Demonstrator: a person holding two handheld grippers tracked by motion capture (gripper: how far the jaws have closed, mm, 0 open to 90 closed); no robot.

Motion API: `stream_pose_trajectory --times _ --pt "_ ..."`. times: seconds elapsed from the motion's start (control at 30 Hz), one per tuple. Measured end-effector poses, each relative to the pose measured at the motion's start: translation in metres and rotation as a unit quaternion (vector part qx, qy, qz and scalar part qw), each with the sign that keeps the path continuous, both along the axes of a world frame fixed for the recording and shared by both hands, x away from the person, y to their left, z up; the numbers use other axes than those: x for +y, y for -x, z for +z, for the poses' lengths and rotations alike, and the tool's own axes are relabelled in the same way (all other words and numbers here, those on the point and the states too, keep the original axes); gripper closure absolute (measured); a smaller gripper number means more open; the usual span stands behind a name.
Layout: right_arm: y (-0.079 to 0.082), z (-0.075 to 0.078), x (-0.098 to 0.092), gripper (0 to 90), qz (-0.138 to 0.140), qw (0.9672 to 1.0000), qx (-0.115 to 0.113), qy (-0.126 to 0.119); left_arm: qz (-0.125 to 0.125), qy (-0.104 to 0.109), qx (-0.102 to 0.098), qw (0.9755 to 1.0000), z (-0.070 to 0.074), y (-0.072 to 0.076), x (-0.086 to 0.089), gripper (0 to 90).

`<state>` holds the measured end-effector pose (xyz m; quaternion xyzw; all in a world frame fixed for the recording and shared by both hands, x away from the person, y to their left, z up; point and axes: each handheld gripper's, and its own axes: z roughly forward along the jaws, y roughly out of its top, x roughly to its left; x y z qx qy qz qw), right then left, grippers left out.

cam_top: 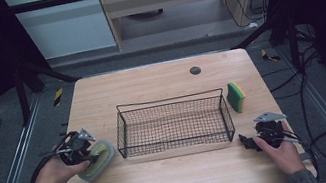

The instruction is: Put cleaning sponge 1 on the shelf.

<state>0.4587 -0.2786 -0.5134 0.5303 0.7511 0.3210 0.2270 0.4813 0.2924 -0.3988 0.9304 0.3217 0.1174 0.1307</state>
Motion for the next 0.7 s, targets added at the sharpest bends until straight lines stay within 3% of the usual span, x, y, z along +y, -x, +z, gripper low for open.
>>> stream_pose_trajectory --times 0.2,0.53,0.7 --pt "0.0 0.0 0.0 0.5 0.0 1.0 0.0 0.0 -0.029 -0.016 -0.021 0.9992 0.011 0.005 -0.007 70.5" --pt "0.0 0.0 0.0 0.5 0.0 1.0 0.0 0.0 -0.044 -0.027 -0.038 0.9979 0.024 0.006 -0.009 70.5" --pt "0.0 0.0 0.0 0.5 0.0 1.0 0.0 0.0 -0.049 -0.028 -0.068 0.9961 0.049 0.004 -0.009 70.5"
